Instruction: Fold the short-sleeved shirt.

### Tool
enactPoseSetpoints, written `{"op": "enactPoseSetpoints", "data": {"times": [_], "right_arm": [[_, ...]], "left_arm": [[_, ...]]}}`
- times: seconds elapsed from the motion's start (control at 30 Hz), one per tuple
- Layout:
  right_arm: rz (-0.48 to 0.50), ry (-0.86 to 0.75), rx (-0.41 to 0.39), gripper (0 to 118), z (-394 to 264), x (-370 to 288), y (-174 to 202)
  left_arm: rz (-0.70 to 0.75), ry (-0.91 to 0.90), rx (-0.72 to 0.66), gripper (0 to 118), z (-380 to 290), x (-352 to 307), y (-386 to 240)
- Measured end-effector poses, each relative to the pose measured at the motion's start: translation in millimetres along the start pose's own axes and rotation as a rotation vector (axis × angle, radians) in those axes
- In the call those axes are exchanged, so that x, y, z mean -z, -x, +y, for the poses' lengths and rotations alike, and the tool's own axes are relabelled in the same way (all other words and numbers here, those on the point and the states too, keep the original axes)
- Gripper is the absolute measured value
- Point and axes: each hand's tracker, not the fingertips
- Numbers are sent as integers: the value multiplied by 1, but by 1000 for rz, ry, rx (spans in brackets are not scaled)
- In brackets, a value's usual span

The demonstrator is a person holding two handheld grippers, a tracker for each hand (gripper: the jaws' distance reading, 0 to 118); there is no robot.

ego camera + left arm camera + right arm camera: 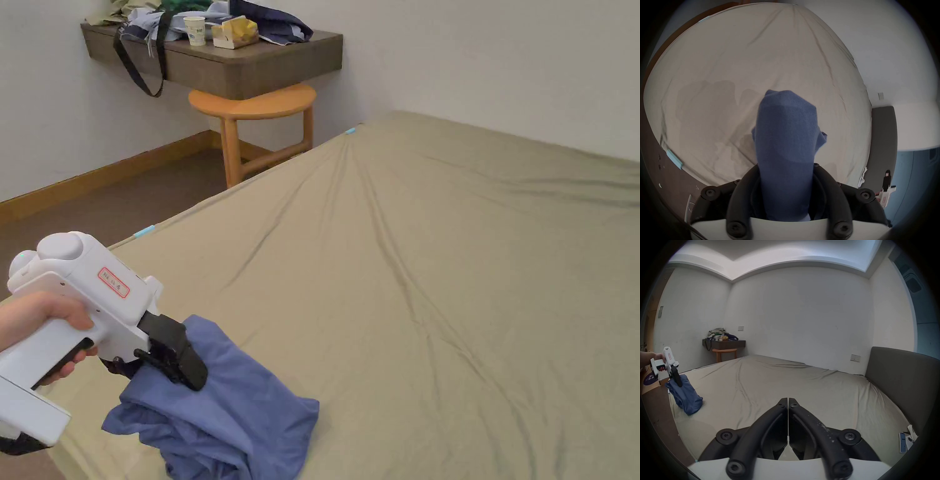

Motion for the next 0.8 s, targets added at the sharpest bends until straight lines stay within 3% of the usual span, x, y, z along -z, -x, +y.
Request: {"op": "enactPoseSetpoints", "data": {"times": [0.07,0.13,0.2,0.23,0.3,0.37,0.5,0.6,0.8], "right_arm": [[31,12,26,3,2,7,8],[28,17,2,3,4,11,17],[30,22,-18,3,5,13,21],[31,23,-18,3,5,14,22],[32,31,-24,3,4,14,23],[34,33,-28,3,6,14,22],[42,24,-13,3,11,8,17],[50,8,20,3,14,-2,8],[27,-40,51,3,16,-40,-24]], "left_arm": [[-8,-35,-37,35,9,3,21],[-13,-41,-66,35,14,10,38],[-4,-39,-84,43,15,18,52],[7,-42,-92,53,13,20,57],[61,-70,-102,86,9,22,66],[166,-95,-88,109,1,20,72],[359,-212,20,111,-20,0,56],[439,-387,172,111,-48,-24,6],[270,-701,500,113,-132,-59,-134]]}}
